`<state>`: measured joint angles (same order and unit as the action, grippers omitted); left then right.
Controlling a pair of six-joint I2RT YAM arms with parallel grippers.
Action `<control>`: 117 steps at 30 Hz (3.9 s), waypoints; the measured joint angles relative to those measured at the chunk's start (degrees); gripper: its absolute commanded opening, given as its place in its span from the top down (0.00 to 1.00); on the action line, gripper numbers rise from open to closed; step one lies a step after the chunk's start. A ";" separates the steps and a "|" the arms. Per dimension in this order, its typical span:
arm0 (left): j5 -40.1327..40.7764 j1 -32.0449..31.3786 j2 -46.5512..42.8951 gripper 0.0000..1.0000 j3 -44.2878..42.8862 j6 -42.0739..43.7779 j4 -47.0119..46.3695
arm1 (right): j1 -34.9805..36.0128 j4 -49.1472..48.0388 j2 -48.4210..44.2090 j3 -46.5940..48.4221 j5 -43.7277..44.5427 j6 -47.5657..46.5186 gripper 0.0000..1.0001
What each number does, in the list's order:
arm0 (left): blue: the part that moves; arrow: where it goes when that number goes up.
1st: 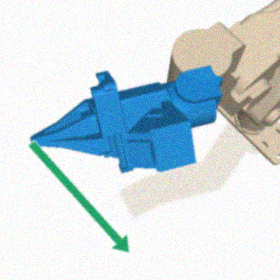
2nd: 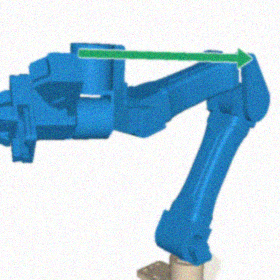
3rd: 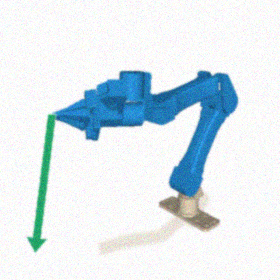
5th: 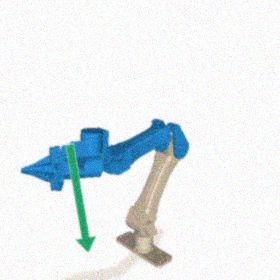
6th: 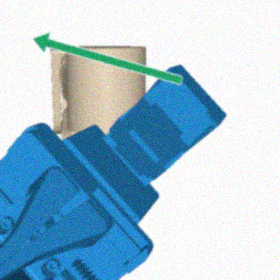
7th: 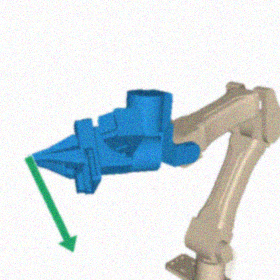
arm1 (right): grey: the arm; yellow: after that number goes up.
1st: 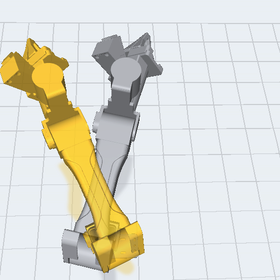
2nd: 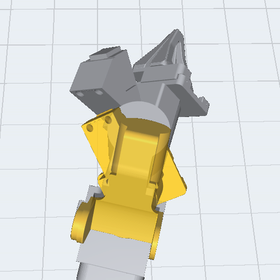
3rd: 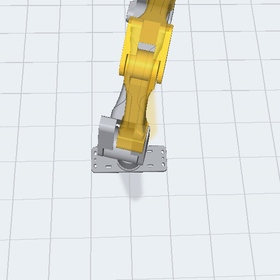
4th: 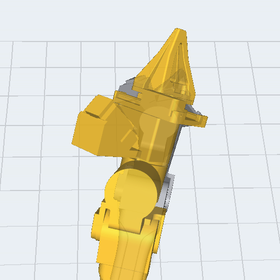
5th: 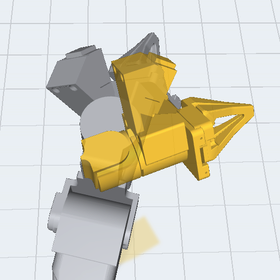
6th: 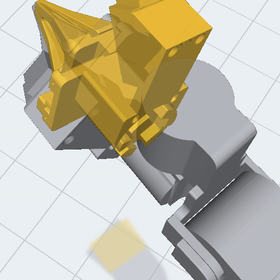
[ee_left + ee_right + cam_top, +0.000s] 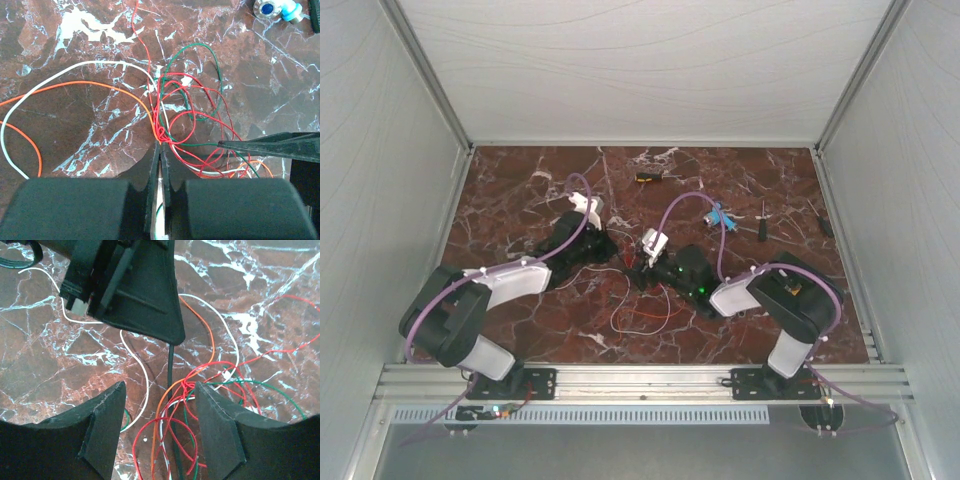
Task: Zip-tie the wires
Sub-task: Pick up the ribbon at the center of the board.
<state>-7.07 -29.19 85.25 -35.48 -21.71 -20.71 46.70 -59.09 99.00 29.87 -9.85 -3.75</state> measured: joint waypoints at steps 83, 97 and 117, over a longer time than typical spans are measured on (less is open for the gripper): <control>8.63 -1.38 -9.75 0.30 27.85 -3.15 -30.69 | -1.99 -9.68 15.43 9.60 2.01 5.88 1.00; 8.13 -7.02 9.73 0.50 27.34 3.45 -62.60 | -3.65 -12.28 15.65 9.20 1.18 11.80 1.00; 20.61 -14.43 22.08 0.58 20.90 0.76 -63.84 | -6.43 -1.99 15.54 12.63 -5.18 16.76 1.00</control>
<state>13.54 -43.62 107.33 -14.59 -20.95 -84.55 40.27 -61.08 114.54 42.50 -15.03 13.02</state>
